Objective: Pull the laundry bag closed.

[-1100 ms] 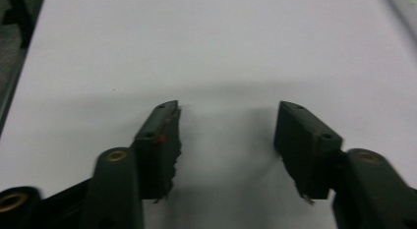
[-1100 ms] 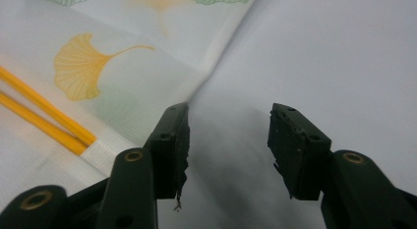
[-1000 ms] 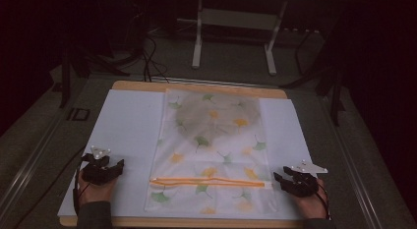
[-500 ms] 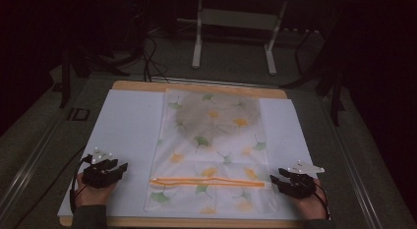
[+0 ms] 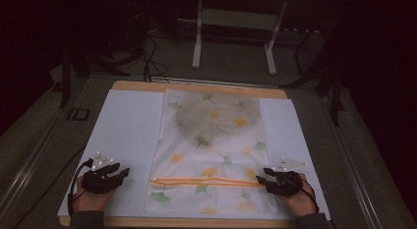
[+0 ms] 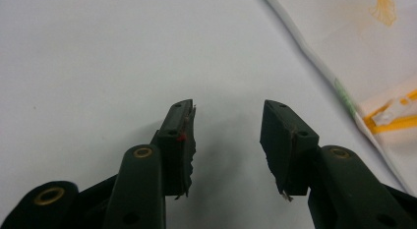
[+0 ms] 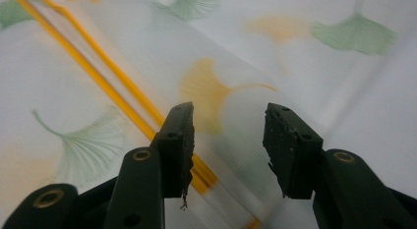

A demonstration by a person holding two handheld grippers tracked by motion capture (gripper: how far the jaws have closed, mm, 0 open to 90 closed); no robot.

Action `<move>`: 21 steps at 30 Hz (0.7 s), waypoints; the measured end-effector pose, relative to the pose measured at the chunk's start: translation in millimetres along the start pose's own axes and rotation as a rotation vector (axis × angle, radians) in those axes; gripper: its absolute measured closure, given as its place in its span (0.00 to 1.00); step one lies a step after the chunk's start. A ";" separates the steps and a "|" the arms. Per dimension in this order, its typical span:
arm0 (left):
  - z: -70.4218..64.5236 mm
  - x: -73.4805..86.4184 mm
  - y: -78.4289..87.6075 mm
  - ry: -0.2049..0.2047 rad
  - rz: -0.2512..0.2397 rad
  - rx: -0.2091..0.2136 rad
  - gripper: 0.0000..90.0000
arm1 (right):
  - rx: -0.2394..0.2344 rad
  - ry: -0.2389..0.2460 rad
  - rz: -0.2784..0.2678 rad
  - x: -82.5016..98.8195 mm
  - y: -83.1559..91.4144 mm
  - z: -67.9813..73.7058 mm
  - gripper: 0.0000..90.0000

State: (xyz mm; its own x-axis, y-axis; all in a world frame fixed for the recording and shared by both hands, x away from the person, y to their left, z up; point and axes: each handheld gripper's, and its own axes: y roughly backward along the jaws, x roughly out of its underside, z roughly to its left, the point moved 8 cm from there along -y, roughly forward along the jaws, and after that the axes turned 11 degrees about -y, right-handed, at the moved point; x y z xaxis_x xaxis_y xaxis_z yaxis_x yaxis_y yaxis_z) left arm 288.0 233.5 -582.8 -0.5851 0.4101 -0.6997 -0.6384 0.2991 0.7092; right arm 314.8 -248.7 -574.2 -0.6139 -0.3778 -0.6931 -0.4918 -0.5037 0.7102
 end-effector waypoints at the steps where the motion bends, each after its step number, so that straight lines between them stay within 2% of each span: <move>1: 0.1 0.9 -0.5 0.000 0.005 0.002 0.62 | -0.025 0.006 0.002 -1.7 -2.5 4.7 0.60; 3: 0.2 0.8 -1.0 0.001 0.006 0.002 0.62 | -0.053 0.021 0.010 -4.1 -7.2 11.2 0.59; 10: -2.1 -0.2 -2.8 -0.013 0.008 0.014 0.63 | -0.101 0.060 0.025 -14.4 -18.1 26.7 0.60; 11: -2.1 0.0 -3.6 -0.016 0.012 0.017 0.63 | -0.121 0.074 0.025 -18.6 -20.6 32.6 0.60; 12: -2.1 0.0 -3.6 -0.016 0.012 0.017 0.63 | -0.121 0.074 0.025 -18.6 -20.6 32.6 0.60; 13: -2.5 -0.8 -3.5 -0.016 0.007 0.018 0.63 | -0.130 0.098 0.031 -22.4 -23.9 37.8 0.60; 16: -2.8 -1.2 -3.4 -0.020 0.007 0.018 0.63 | -0.133 0.105 0.037 -24.0 -25.4 40.4 0.60; 18: -3.5 -1.5 -4.9 -0.024 0.011 0.014 0.63 | -0.141 0.135 0.045 -31.1 -31.7 49.0 0.60; 21: -3.5 -1.6 -6.7 -0.026 0.023 0.008 0.63 | -0.151 0.145 0.046 -34.4 -34.6 53.9 0.60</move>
State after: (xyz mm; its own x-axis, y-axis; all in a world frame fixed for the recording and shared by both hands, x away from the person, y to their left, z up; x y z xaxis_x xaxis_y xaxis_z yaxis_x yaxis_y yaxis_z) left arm 291.5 227.8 -586.8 -0.5859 0.4393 -0.6810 -0.6211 0.2964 0.7255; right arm 319.6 -176.3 -568.3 -0.5325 -0.5053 -0.6790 -0.3610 -0.5900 0.7222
